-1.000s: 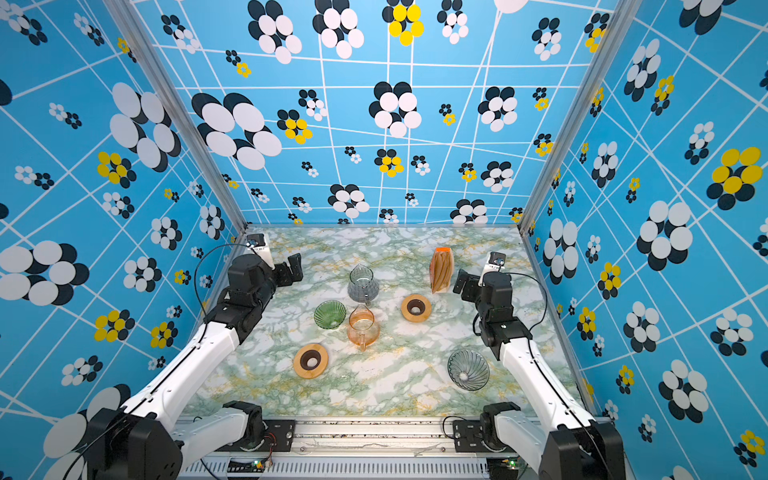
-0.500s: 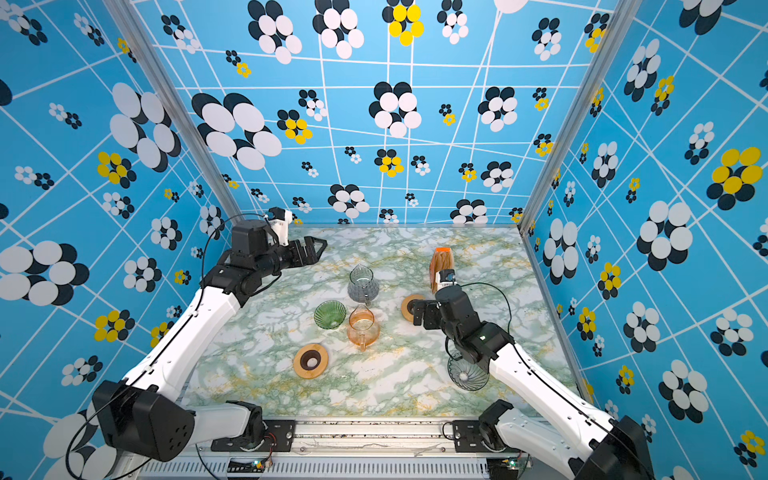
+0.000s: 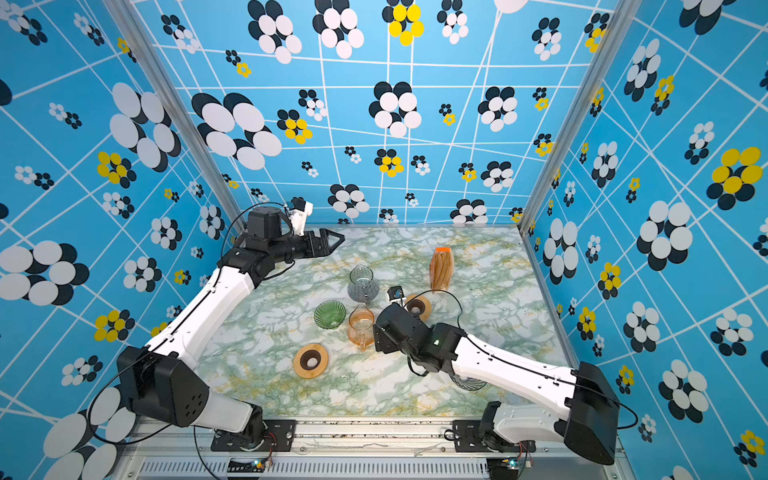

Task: Place the coffee filter in the dripper
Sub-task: 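Reach the right gripper toward the orange pitcher handle while the left arm rises forward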

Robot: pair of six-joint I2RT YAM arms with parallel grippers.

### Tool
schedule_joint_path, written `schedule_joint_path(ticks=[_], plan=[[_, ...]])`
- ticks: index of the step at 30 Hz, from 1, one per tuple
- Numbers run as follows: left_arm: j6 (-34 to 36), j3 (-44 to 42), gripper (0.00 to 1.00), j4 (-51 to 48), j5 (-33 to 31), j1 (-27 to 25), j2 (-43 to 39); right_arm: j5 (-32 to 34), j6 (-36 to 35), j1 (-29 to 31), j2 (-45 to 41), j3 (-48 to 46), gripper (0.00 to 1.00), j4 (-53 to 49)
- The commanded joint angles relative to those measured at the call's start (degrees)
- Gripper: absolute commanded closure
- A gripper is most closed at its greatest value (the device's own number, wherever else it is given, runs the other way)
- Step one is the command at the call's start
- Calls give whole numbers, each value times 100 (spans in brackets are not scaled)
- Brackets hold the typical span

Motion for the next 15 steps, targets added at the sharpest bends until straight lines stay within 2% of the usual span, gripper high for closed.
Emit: schedule_joint_path(ticks=[1,3,6,15], plan=[[194,-259,1,66,73,-85,-203,-183,433,130,192,100,28,171],[276,-281,1,-73,-208,-142,-276,-257,600,234,346,130,32,251],[148,-393,1,-59,-586,-226,-344,32,699,528,532,155,36,334],[421,-322,1,-344,-1001,-505,-403,71,1194,756,929,180,51,452]])
